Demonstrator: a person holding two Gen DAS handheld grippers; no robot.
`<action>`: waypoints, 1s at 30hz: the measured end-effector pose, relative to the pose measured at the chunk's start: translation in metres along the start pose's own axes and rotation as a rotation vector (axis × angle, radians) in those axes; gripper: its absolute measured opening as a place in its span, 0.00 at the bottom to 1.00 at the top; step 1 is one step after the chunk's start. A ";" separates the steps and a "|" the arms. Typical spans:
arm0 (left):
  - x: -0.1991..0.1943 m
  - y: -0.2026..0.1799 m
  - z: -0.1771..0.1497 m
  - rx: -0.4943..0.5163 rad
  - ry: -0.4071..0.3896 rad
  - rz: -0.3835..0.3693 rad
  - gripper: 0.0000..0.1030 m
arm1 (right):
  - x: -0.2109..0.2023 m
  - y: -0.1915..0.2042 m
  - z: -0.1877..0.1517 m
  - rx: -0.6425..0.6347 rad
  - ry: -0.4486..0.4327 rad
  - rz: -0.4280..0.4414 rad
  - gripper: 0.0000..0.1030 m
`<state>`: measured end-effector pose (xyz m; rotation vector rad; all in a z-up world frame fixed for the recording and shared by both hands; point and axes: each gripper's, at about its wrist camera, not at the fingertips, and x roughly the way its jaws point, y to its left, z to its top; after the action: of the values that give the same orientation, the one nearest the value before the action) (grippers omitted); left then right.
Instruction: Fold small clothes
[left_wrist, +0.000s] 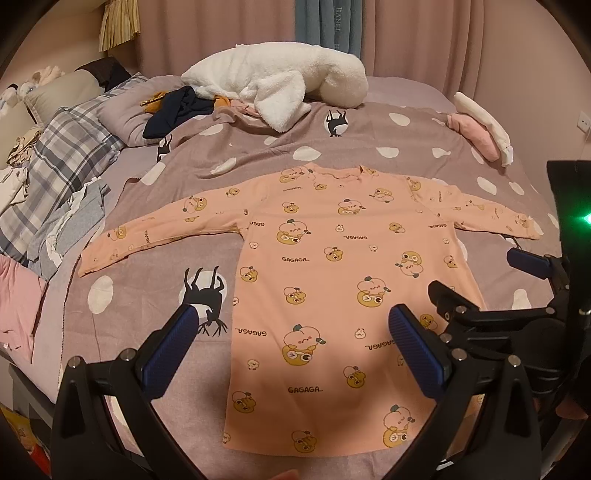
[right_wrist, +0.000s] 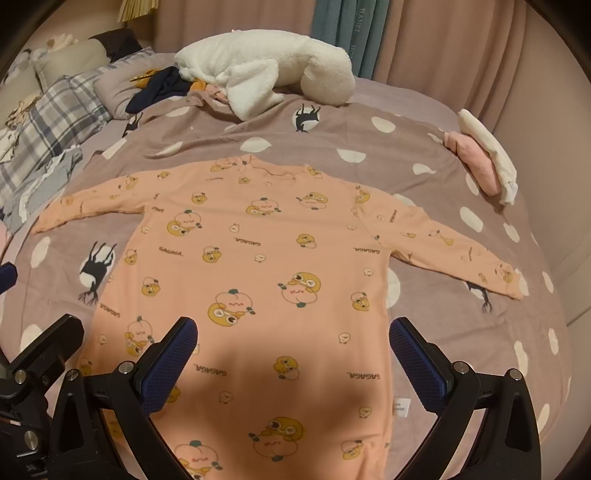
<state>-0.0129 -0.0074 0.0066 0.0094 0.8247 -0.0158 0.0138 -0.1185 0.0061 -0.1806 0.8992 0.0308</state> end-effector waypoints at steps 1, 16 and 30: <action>0.000 0.000 0.000 0.001 0.001 0.002 1.00 | 0.000 0.001 0.000 -0.006 0.001 0.000 1.00; -0.002 0.001 0.003 -0.011 -0.003 0.007 1.00 | -0.001 0.004 0.001 -0.029 -0.006 -0.023 1.00; -0.003 -0.001 0.004 -0.010 -0.006 -0.009 1.00 | -0.001 -0.005 0.000 -0.018 -0.007 -0.055 1.00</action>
<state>-0.0121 -0.0080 0.0114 -0.0042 0.8189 -0.0202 0.0135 -0.1231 0.0073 -0.2215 0.8873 -0.0118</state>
